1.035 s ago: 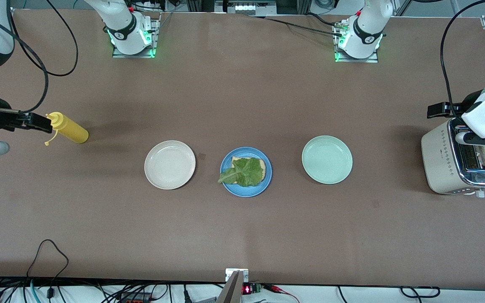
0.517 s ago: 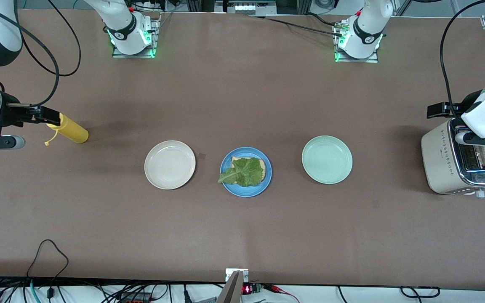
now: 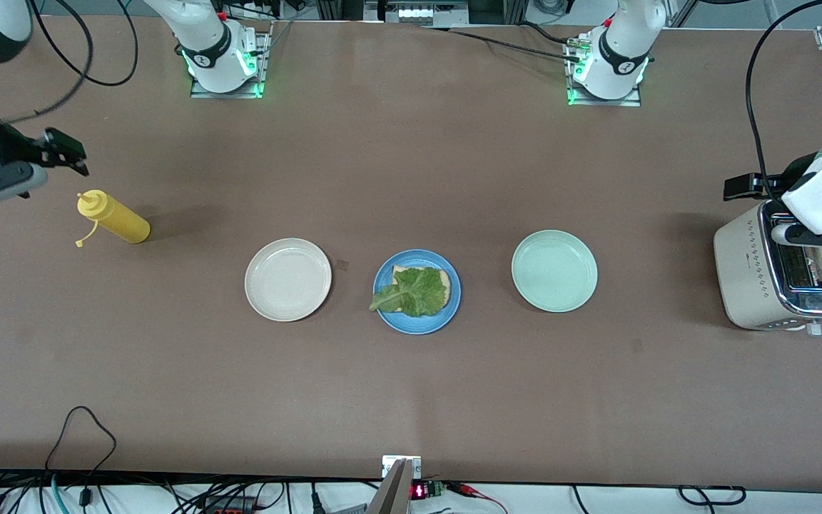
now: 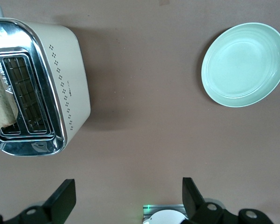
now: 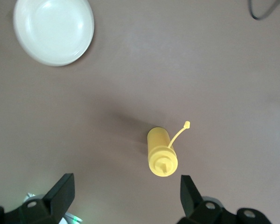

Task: Make sandwich in blue plate with both arms
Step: 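Move the open right gripper above the yellow mustard bottle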

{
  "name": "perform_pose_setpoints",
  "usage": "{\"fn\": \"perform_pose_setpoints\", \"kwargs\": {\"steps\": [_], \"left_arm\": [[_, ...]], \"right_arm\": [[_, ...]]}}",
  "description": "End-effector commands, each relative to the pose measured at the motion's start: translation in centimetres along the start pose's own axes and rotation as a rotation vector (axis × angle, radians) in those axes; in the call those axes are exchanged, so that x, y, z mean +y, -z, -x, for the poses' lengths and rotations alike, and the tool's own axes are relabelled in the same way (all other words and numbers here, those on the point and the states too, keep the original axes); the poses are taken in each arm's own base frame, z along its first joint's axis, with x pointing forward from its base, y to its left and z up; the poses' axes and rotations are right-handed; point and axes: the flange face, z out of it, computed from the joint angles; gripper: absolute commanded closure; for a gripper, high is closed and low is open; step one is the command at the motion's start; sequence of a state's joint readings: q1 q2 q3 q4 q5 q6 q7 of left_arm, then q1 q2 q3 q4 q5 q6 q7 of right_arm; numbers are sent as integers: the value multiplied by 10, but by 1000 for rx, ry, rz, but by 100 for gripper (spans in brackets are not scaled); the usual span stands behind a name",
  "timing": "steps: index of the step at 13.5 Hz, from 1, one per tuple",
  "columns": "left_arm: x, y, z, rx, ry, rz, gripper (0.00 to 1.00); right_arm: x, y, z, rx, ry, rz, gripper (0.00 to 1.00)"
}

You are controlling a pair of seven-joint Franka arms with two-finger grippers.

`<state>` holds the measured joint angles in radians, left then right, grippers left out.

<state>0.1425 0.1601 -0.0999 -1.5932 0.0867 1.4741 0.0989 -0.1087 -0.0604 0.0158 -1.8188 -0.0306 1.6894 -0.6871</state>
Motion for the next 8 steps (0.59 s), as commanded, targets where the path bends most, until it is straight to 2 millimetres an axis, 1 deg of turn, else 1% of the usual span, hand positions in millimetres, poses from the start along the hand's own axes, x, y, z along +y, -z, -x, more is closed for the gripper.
{"fn": "perform_pose_setpoints", "kwargs": {"steps": [1, 2, 5, 7, 8], "left_arm": [[2, 8, 6, 1, 5, -4, 0], [3, 8, 5, 1, 3, -4, 0], [3, 8, 5, 1, 3, -4, 0], [2, 8, 6, 1, 5, -4, 0], [2, 8, 6, 1, 5, -4, 0]], "right_arm": [[44, -27, 48, 91, 220, -66, 0], [63, -41, 66, 125, 283, -83, 0], [109, -92, 112, 253, 430, -158, 0], [135, -127, 136, 327, 496, -208, 0], [145, -147, 145, 366, 540, -235, 0]]}}
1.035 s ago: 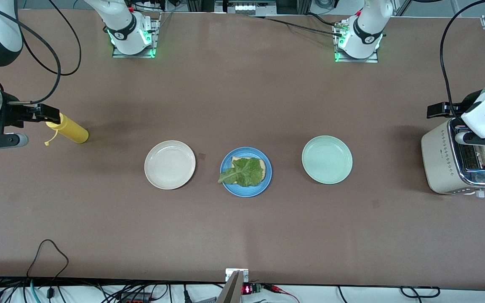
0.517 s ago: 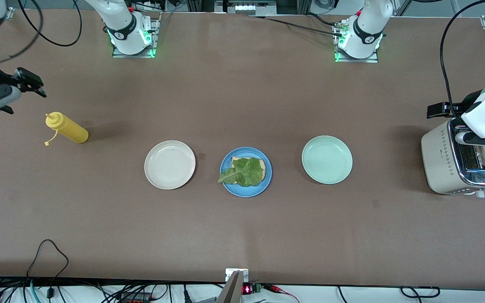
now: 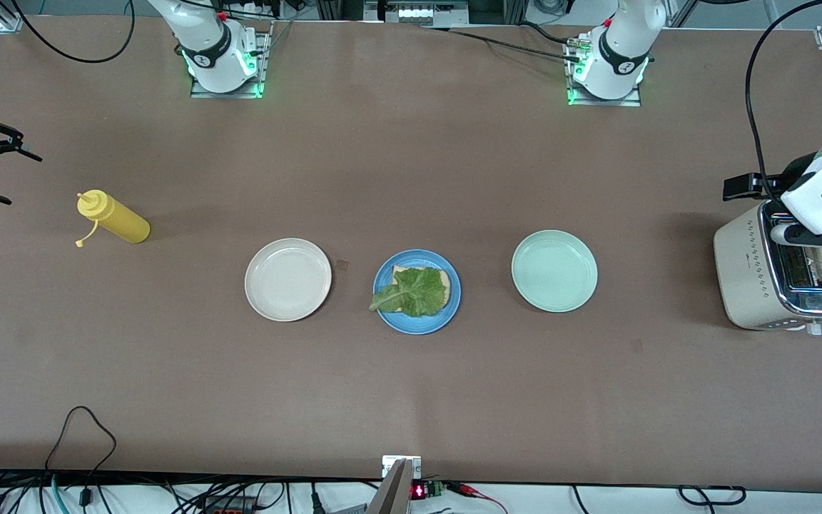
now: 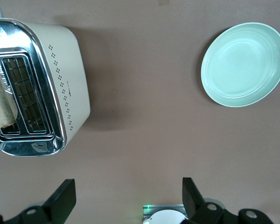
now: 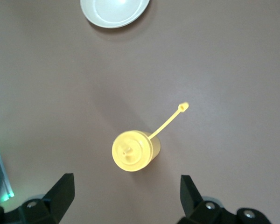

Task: Make sandwich in blue plate with both arms
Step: 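Move the open right gripper above the yellow mustard bottle, then close the right gripper around the yellow mustard bottle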

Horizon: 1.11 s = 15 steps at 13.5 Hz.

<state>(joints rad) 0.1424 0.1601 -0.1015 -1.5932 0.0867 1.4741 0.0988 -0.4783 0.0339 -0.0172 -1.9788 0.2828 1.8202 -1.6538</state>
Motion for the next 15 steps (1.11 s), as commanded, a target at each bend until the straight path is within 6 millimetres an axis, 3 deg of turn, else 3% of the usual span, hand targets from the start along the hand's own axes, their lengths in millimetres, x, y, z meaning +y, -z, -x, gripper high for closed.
{"fn": "perform_pose_setpoints", "kwargs": {"steps": [1, 3, 6, 7, 9, 12, 15], "left_arm": [[2, 8, 6, 1, 5, -4, 0], [2, 8, 6, 1, 5, -4, 0], [2, 8, 6, 1, 5, -4, 0], [2, 8, 6, 1, 5, -4, 0], [1, 7, 6, 0, 6, -4, 0], [2, 8, 5, 2, 6, -3, 0], [1, 7, 6, 1, 8, -2, 0]], "right_arm": [[18, -37, 40, 110, 125, -48, 0], [29, -74, 82, 206, 172, -83, 0], [36, -129, 124, 338, 281, -133, 0], [35, -140, 133, 353, 273, -149, 0], [40, -157, 140, 367, 285, -178, 0], [43, -200, 149, 401, 277, -235, 0], [52, -226, 162, 503, 219, -220, 0]]}}
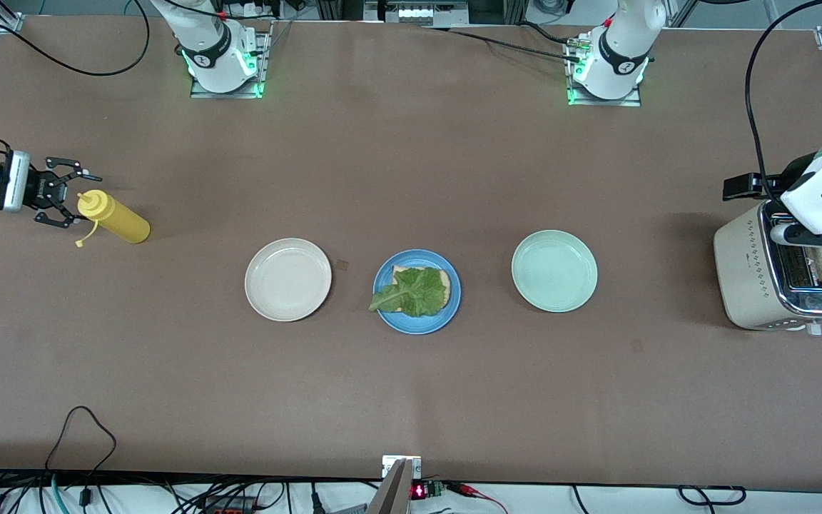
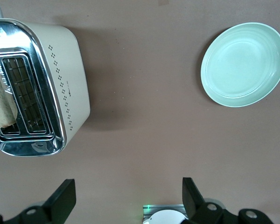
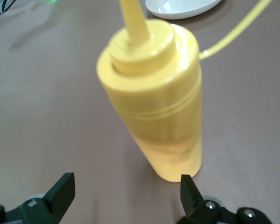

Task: Make sandwich in blue plate with both arms
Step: 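Close the right gripper around the yellow mustard bottle, then lift the mustard bottle and move it toward the blue plate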

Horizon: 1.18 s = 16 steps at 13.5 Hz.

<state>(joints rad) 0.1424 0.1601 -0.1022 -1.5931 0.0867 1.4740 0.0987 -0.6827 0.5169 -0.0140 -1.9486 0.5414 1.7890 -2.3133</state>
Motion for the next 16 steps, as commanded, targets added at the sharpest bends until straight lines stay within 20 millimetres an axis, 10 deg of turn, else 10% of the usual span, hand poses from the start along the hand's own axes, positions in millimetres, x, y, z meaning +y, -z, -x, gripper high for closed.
{"fn": "perform_pose_setpoints", "kwargs": {"steps": [1, 8, 16], "left_arm": [[2, 8, 6, 1, 5, -3, 0], [0, 7, 6, -2, 8, -2, 0], [0, 7, 6, 0, 8, -2, 0]], "right_arm": [[8, -16, 28, 133, -7, 34, 0], [15, -44, 39, 226, 21, 51, 0], [52, -38, -3, 239, 236, 99, 0]]}}
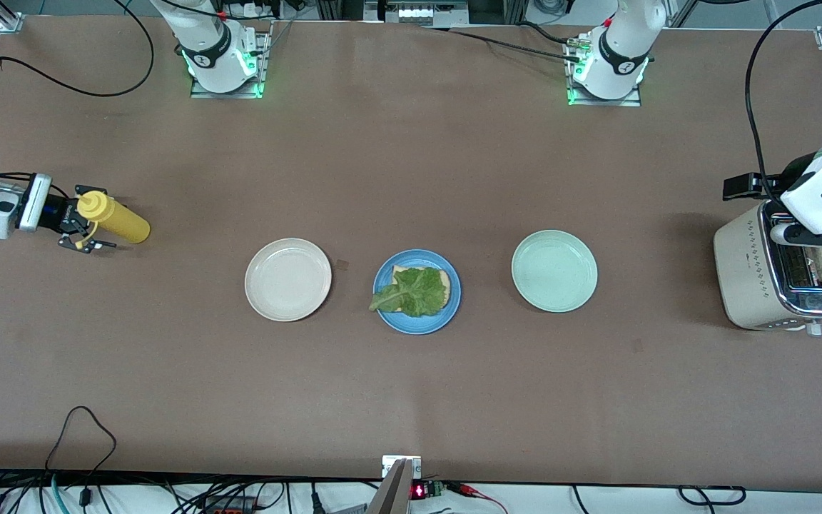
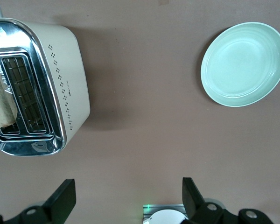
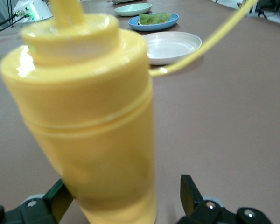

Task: Make sandwich in blue plate with both arms
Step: 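Lift the mustard bottle and move it toward the blue plate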

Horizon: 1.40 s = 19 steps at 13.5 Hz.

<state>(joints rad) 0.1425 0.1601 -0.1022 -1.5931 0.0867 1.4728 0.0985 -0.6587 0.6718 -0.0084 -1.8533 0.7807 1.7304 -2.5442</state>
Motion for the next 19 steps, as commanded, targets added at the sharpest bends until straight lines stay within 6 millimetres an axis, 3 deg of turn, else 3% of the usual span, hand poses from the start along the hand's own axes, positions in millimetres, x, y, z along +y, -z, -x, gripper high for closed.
{"fn": "perform_pose_setpoints", "kwargs": {"steps": [1, 7, 11, 12, 13, 14, 15, 17, 19], "left_arm": [[0, 7, 6, -1, 8, -2, 0], [0, 7, 6, 1, 8, -2, 0], [0, 7, 6, 1, 8, -2, 0], [0, 7, 6, 1, 8, -2, 0], [0, 7, 6, 1, 8, -2, 0], [0, 7, 6, 1, 8, -2, 0], [0, 7, 6, 1, 8, -2, 0], [1, 7, 6, 1, 6, -2, 0], [0, 7, 6, 1, 8, -2, 0]], "right_arm": [[15, 2, -11, 19, 72, 8, 0], [9, -26, -1, 82, 51, -37, 0], [18, -52, -13, 86, 67, -79, 1], [21, -54, -16, 91, 67, -68, 26], [24, -53, -19, 88, 68, -67, 62], [25, -54, -20, 83, 66, -66, 86], [28, -58, -25, 76, 72, -74, 100], [38, -63, -42, 55, 99, -82, 100], [55, -70, -80, 17, 150, -96, 100]]}}
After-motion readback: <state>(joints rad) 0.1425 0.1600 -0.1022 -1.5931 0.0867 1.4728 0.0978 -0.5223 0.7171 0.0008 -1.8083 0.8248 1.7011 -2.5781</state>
